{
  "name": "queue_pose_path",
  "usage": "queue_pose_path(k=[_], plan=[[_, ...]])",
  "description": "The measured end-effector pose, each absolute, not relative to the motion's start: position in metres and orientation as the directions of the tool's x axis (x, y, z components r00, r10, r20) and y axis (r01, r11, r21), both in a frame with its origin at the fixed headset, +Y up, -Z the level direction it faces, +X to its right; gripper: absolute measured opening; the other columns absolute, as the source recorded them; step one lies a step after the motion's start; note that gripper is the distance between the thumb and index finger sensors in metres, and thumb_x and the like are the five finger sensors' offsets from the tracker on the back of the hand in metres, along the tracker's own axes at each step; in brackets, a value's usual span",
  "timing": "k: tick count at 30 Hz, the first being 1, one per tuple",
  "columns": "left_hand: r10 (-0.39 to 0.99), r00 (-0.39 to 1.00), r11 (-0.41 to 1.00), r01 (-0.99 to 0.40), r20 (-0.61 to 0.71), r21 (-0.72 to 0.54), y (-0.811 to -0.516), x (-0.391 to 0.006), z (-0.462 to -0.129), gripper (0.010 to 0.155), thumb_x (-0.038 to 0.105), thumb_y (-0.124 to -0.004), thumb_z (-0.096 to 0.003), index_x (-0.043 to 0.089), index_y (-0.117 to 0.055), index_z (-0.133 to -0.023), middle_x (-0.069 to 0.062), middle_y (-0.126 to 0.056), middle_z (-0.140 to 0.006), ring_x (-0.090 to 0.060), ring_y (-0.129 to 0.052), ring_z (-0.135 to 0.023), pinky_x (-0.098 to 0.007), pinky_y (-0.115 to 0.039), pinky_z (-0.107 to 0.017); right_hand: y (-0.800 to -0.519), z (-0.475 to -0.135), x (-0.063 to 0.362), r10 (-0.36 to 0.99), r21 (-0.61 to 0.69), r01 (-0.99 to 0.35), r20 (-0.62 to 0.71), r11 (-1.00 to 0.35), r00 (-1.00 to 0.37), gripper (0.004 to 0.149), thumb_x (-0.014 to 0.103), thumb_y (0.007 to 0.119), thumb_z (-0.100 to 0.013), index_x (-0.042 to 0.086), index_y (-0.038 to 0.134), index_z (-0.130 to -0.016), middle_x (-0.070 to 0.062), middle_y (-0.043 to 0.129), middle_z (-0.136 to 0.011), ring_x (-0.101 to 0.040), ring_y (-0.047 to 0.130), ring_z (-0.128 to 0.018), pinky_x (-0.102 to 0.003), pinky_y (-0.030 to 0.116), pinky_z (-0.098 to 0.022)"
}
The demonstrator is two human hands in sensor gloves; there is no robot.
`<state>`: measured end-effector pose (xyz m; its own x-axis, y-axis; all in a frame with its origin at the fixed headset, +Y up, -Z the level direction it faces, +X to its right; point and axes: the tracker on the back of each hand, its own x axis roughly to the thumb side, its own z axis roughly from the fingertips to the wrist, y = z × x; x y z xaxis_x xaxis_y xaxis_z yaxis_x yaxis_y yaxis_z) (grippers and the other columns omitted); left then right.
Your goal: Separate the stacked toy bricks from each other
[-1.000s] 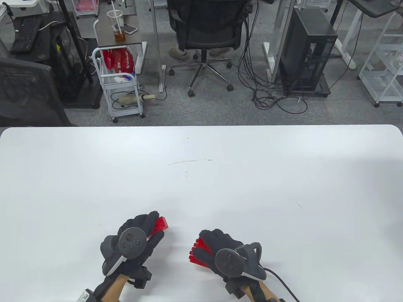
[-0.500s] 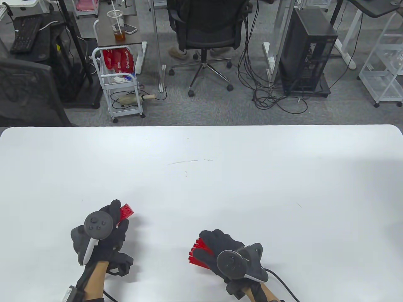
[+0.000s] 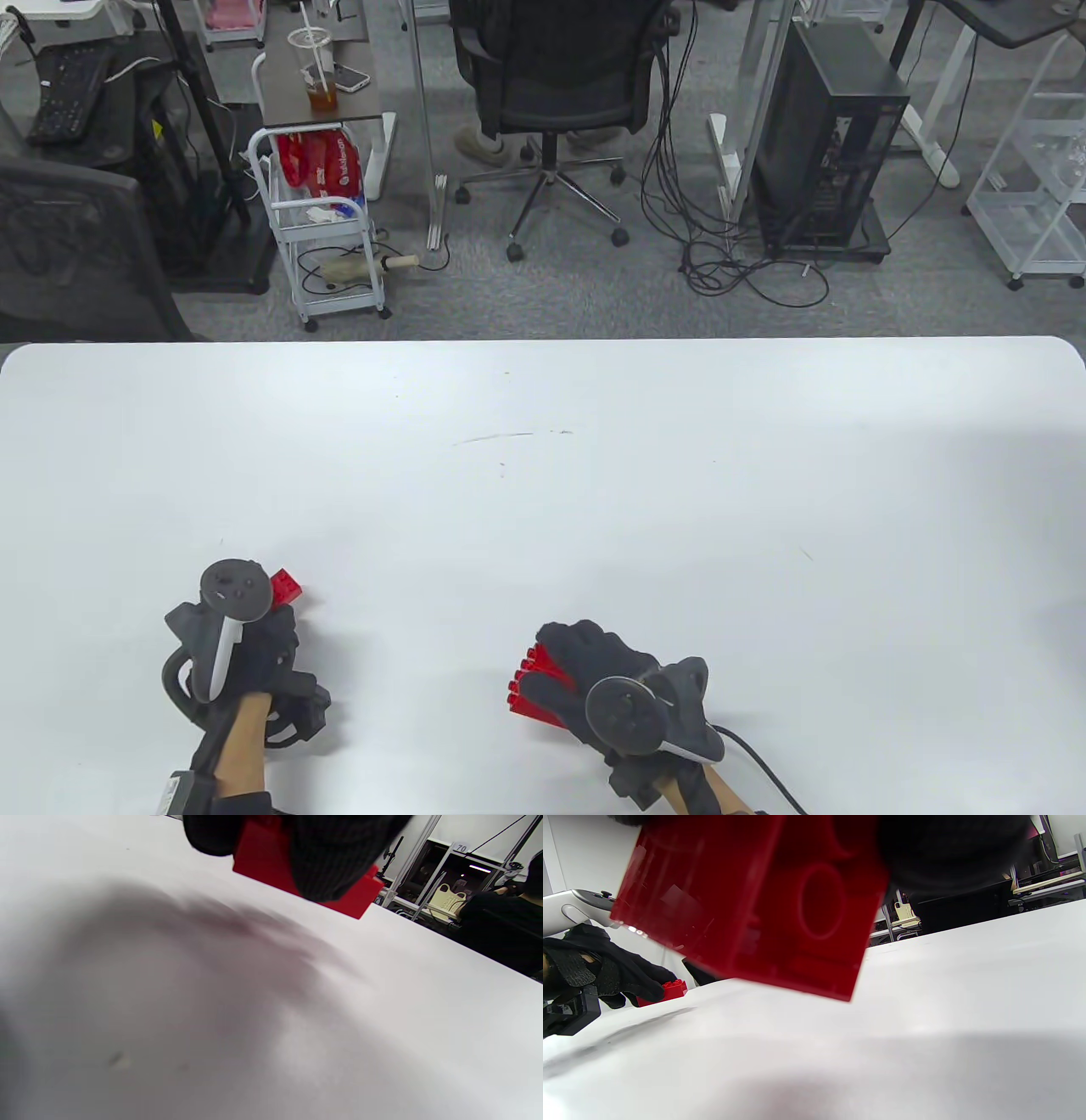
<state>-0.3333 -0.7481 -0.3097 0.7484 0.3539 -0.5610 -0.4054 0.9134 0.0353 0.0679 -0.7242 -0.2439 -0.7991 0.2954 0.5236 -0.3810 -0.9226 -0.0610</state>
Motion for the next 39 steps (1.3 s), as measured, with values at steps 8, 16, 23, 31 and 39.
queue_pose_path(k=[8, 16, 23, 31, 39], plan=[[0.3, 0.726, 0.906, -0.42, -0.619, -0.053, -0.76, -0.34, -0.313, 0.069, 0.034, -0.082, -0.055, 0.023, -0.053, -0.116, -0.009, -0.056, -0.117, -0.037, -0.059, -0.105, -0.063, -0.043, -0.082, -0.724, -0.244, 0.068, 0.299, -0.062, -0.385, 0.523, -0.921, -0.799, 0.063, 0.067, 0.048, -0.056, 0.025, 0.061, -0.101, -0.006, 0.082, -0.084, -0.027, 0.096, -0.05, -0.042, 0.089, -0.022], [0.257, 0.729, 0.917, -0.391, -0.635, -0.078, -0.761, -0.339, -0.314, 0.07, 0.035, -0.084, -0.0544, 0.023, -0.054, -0.116, -0.007, -0.057, -0.117, -0.034, -0.061, -0.105, -0.063, -0.044, -0.082, -0.723, -0.244, 0.07, 0.303, -0.061, -0.389, 0.519, -0.919, -0.799, 0.063, 0.067, 0.049, -0.056, 0.025, 0.061, -0.101, -0.006, 0.082, -0.084, -0.027, 0.096, -0.05, -0.042, 0.089, -0.022], [0.247, 0.728, 0.913, -0.396, -0.639, -0.098, -0.761, -0.339, -0.314, 0.072, 0.038, -0.084, -0.0536, 0.026, -0.051, -0.116, -0.004, -0.054, -0.119, -0.033, -0.06, -0.107, -0.063, -0.043, -0.083, -0.724, -0.244, 0.07, 0.305, -0.055, -0.388, 0.518, -0.92, -0.799, 0.064, 0.067, 0.049, -0.055, 0.025, 0.062, -0.101, -0.006, 0.083, -0.084, -0.027, 0.096, -0.05, -0.042, 0.089, -0.022], [0.314, 0.765, 0.921, -0.39, -0.563, -0.016, -0.741, -0.328, -0.306, 0.085, 0.044, -0.084, -0.0516, 0.025, -0.035, -0.119, -0.01, -0.038, -0.125, -0.04, -0.045, -0.115, -0.065, -0.038, -0.082, -0.723, -0.244, 0.072, 0.308, -0.069, -0.397, 0.515, -0.915, -0.8, 0.064, 0.068, 0.049, -0.055, 0.025, 0.062, -0.101, -0.006, 0.083, -0.084, -0.027, 0.096, -0.05, -0.041, 0.089, -0.022], [0.289, 0.93, 0.955, -0.296, -0.227, 0.0, -0.716, -0.268, -0.289, 0.084, 0.049, -0.081, -0.0501, 0.026, -0.038, -0.118, -0.01, -0.039, -0.125, -0.04, -0.046, -0.115, -0.064, -0.042, -0.082, -0.722, -0.244, 0.075, 0.288, -0.139, -0.407, 0.508, -0.903, -0.812, 0.063, 0.068, 0.05, -0.055, 0.029, 0.063, -0.102, -0.004, 0.082, -0.084, -0.025, 0.096, -0.052, -0.039, 0.089, -0.024]])
